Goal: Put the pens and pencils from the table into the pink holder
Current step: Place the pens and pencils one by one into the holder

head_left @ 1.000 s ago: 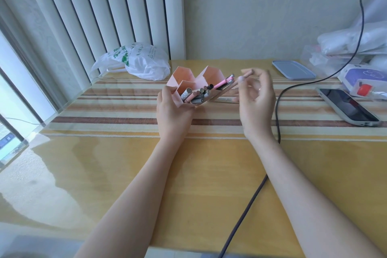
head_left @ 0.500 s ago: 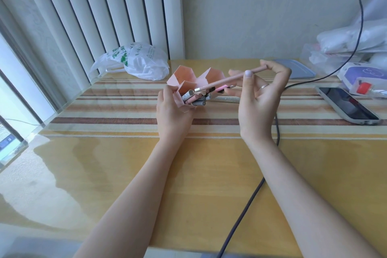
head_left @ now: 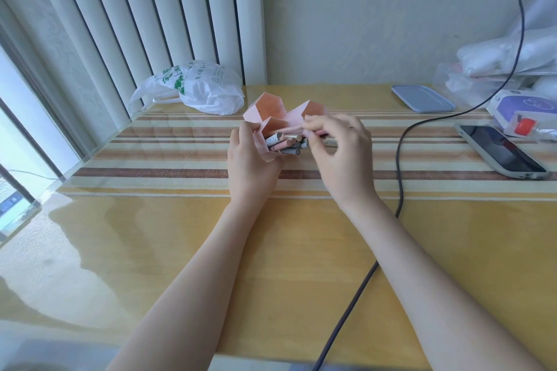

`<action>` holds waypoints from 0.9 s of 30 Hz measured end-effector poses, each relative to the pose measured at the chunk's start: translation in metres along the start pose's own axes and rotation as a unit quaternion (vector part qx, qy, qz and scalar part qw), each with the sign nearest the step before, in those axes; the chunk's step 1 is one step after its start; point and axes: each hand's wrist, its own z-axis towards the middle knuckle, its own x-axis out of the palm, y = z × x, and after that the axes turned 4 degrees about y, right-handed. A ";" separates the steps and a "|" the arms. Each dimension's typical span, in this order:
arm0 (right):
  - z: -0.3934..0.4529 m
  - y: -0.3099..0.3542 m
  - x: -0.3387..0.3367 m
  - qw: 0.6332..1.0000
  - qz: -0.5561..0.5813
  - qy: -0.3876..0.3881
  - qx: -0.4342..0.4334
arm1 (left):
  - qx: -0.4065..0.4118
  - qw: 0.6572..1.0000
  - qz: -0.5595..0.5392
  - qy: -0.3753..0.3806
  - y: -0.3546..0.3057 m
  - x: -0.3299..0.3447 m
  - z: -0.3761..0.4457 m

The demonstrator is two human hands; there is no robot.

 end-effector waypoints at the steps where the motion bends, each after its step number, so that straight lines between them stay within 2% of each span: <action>1: -0.002 -0.001 0.004 0.999 -0.029 0.012 -0.010 | 0.001 1.000 0.001 -0.003 0.000 0.000 0.000; 3: -0.002 0.000 0.006 0.998 -0.057 0.012 -0.026 | 0.002 1.000 -0.002 -0.010 0.001 0.001 0.001; 7: -0.001 -0.003 0.002 0.999 -0.023 -0.025 -0.017 | -0.007 1.000 -0.007 -0.002 0.000 0.001 0.001; 11: 0.004 -0.010 -0.004 0.994 -0.013 -0.091 0.057 | -0.011 1.000 -0.025 -0.002 -0.002 -0.001 -0.001; 13: 0.004 -0.020 -0.006 0.990 -0.050 -0.089 0.100 | -0.026 0.998 -0.053 -0.004 -0.004 -0.003 -0.001; 16: 0.000 -0.038 -0.005 0.977 -0.149 0.010 0.154 | -0.048 0.995 -0.082 -0.003 -0.008 -0.004 -0.001; 20: -0.012 -0.055 0.001 0.904 -0.252 0.233 0.254 | -0.049 0.996 -0.079 -0.002 -0.008 -0.003 -0.001; 22: -0.012 -0.057 0.002 0.882 -0.258 0.277 0.280 | -0.053 0.995 -0.079 -0.003 -0.008 -0.003 0.000; 27: -0.011 -0.056 0.000 0.864 -0.263 0.316 0.291 | -0.055 0.996 -0.067 -0.002 -0.007 -0.003 -0.001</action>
